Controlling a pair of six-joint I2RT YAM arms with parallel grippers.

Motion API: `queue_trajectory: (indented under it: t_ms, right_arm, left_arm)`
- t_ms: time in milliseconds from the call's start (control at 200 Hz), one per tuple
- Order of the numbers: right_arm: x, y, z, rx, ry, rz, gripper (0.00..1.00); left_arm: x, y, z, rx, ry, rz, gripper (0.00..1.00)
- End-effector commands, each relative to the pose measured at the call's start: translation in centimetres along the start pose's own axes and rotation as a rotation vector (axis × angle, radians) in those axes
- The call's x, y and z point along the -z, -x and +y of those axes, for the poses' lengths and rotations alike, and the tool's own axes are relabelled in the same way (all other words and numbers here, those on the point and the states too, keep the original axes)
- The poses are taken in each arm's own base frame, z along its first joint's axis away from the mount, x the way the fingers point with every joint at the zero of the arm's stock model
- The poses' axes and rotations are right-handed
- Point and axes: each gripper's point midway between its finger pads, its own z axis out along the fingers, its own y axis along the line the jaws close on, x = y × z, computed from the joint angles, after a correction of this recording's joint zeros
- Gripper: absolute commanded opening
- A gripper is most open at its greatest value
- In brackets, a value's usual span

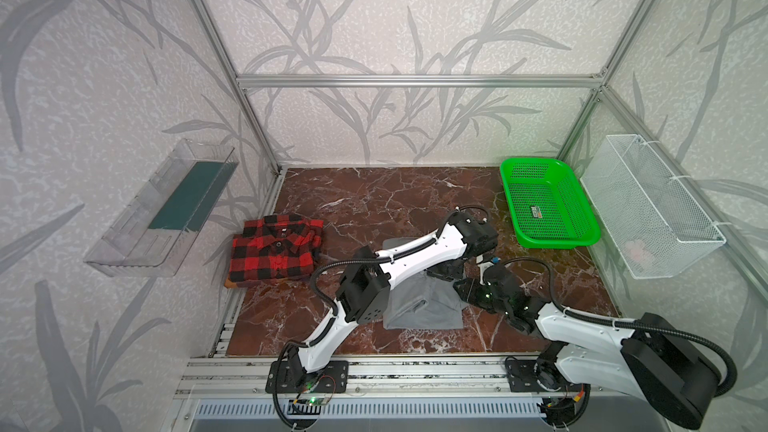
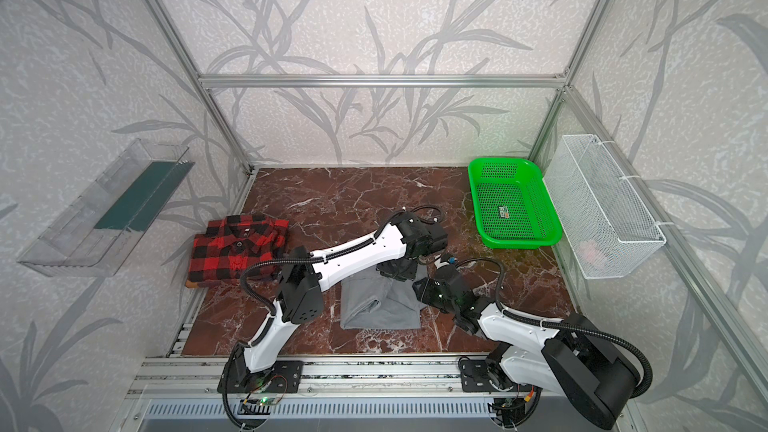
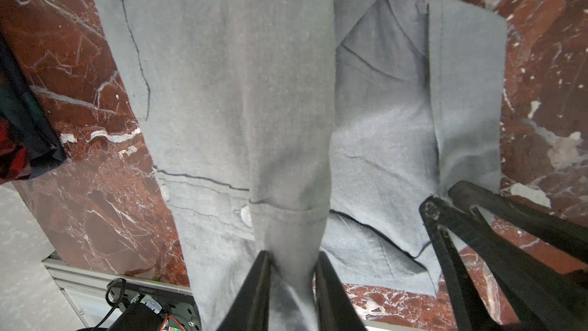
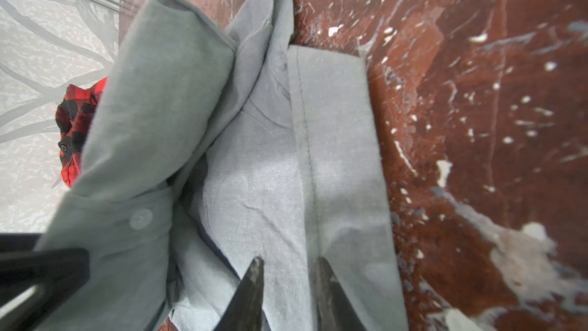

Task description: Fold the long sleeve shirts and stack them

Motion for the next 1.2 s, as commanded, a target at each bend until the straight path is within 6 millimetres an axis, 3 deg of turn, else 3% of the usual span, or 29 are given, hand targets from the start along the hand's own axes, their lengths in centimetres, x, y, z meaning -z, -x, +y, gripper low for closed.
queue_trajectory:
  t_ms: [0, 185, 310, 395, 490, 695, 875, 1070, 1195]
  right_arm:
    - [0.2, 0.2, 0.0, 0.010, 0.010, -0.015, 0.29]
    - [0.3, 0.6, 0.6, 0.018, 0.023, -0.020, 0.29]
    - [0.5, 0.8, 1.7, 0.041, 0.049, -0.012, 0.33]
    - [0.4, 1.3, 2.6, 0.064, 0.068, -0.011, 0.39]
    - [0.0, 2.2, 4.1, 0.087, 0.098, 0.001, 0.51]
    - [-2.0, 3.7, 7.0, 0.142, 0.155, 0.061, 0.57]
    - [-4.1, 3.3, 6.8, 0.154, 0.144, 0.113, 0.58]
    - [-5.4, 3.0, 6.3, 0.161, 0.110, 0.147, 0.55]
    - [-5.3, 3.4, 7.1, 0.179, 0.127, 0.146, 0.38]
  left_arm:
    - [3.1, 0.1, 0.9, 0.061, -0.061, -0.033, 0.28]
    - [6.5, 0.7, 0.1, 0.108, -0.195, -0.074, 0.29]
    - [9.6, 1.6, 2.3, 0.114, -0.205, -0.171, 0.29]
    - [10.4, 1.7, 3.9, 0.096, -0.192, -0.229, 0.29]
    - [9.2, 0.7, 4.3, 0.064, -0.216, -0.221, 0.29]
    - [4.9, -2.6, 4.4, 0.049, -0.313, -0.173, 0.32]
    - [3.0, -3.9, 6.1, 0.059, -0.304, -0.194, 0.32]
    - [1.9, -4.4, 7.3, 0.075, -0.292, -0.209, 0.32]
    - [1.7, -4.2, 7.7, 0.076, -0.284, -0.220, 0.32]
